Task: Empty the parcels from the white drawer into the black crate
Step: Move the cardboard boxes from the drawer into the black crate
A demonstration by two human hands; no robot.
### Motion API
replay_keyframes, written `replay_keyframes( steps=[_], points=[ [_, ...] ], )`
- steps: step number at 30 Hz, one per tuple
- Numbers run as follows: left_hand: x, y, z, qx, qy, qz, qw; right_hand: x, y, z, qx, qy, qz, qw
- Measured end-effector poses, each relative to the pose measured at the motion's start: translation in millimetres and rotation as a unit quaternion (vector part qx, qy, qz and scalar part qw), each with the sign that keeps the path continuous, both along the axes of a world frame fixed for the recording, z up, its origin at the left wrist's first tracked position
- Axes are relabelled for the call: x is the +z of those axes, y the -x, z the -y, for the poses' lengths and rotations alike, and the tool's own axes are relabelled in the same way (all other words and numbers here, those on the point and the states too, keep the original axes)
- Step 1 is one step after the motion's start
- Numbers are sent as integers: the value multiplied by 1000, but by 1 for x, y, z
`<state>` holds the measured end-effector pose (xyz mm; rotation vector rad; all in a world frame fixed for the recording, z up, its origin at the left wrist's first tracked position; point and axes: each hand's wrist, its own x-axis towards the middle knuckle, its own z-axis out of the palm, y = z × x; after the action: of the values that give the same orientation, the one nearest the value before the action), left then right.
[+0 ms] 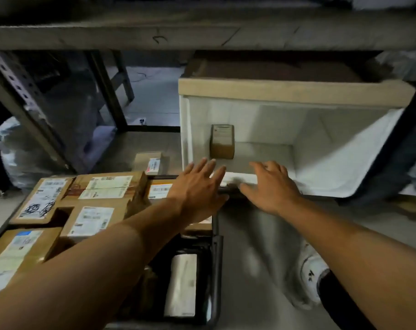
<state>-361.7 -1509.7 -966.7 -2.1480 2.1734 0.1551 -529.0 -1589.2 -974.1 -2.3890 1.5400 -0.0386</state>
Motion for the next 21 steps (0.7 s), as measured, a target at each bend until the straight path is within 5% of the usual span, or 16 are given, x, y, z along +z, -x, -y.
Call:
replay_keyframes(
  steps=[13, 16, 18, 21],
  points=[
    [-98, -38, 219, 44, 4, 30, 999, -96, -48, 195, -21, -18, 16, 999],
    [-106, -40, 252, 130, 8, -100, 986, -116, -71, 223, 1, -39, 41, 998],
    [-112, -42, 271, 237, 38, -228, 944, -125, -89, 235, -30, -82, 118, 989],
    [-120, -39, 288, 318, 104, -300, 893, -136, -112, 246, -129, -229, 295, 919]
  ],
)
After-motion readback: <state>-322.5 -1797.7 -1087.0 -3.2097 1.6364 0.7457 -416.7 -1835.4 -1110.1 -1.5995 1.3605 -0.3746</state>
